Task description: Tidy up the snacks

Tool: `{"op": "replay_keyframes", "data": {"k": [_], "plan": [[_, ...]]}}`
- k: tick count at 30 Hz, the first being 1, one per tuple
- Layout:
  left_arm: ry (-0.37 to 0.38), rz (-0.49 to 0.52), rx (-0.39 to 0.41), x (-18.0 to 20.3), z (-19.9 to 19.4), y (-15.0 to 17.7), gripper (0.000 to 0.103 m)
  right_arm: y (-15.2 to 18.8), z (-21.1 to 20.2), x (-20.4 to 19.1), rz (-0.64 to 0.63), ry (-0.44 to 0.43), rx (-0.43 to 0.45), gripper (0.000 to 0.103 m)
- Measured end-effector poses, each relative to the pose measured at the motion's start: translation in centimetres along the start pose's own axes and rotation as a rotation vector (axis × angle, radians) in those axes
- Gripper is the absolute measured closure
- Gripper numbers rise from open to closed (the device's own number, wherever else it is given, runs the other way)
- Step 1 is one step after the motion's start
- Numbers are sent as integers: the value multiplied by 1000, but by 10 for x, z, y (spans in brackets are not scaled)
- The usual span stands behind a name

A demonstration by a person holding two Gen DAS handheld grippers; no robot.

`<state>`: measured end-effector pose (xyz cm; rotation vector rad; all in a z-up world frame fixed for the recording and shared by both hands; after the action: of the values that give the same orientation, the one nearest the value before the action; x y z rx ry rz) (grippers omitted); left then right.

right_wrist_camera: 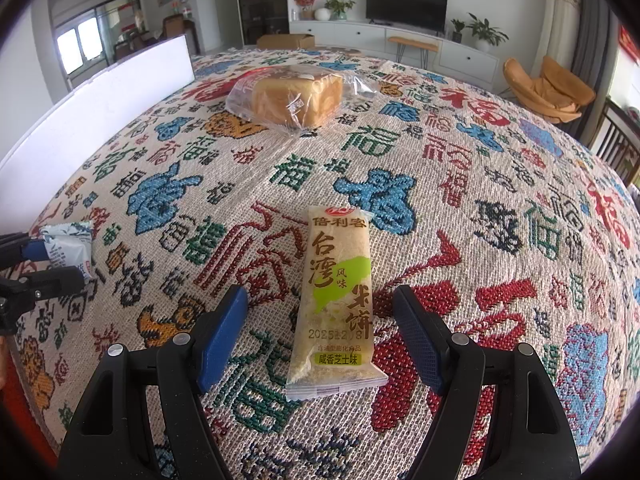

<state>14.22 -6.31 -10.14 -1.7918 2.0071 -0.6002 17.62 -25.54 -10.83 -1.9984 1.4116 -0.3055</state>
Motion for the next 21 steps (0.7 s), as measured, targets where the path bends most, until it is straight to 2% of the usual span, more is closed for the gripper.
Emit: {"op": "replay_keyframes", "data": {"k": [2,6,11,21], "plan": [[-3,-10,1,-1,0,2,18,0,0,0,0,0,0,25],[-50,31,-5,2,4,1,16,0,0,0,-1,1,0,25],[-121,124,23,15,10,7,5,0,0,0,0,1,0,25],[-119,114,29,15,9,8,4,0,0,0,-1,2,0,25]]}}
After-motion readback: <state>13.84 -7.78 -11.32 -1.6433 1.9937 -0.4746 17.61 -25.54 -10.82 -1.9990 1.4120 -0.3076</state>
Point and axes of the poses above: each gripper's, at about its wrist camera, not at the fingertips, and z roughly the way its jaws point, x to its right, y to its underside, the point moved 5 cm from there along z, roughly the way its jaws point, and after that the axes turned 13 degrees about -y, right-handed, at the moved point
